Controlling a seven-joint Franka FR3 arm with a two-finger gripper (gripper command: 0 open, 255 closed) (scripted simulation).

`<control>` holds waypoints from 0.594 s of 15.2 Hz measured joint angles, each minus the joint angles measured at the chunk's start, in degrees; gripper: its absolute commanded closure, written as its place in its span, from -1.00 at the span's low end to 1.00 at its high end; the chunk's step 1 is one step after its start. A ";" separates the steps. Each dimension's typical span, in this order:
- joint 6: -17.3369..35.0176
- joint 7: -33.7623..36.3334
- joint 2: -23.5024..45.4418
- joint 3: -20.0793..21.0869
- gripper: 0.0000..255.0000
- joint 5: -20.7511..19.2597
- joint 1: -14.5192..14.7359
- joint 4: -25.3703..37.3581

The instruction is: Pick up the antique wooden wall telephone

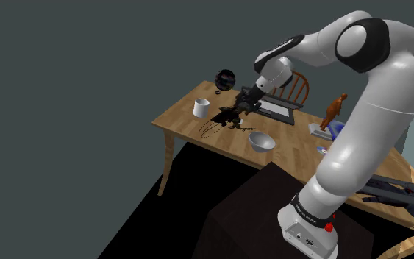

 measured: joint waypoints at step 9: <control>-2.46 -9.75 18.88 2.22 -1.00 19.06 -8.94 16.09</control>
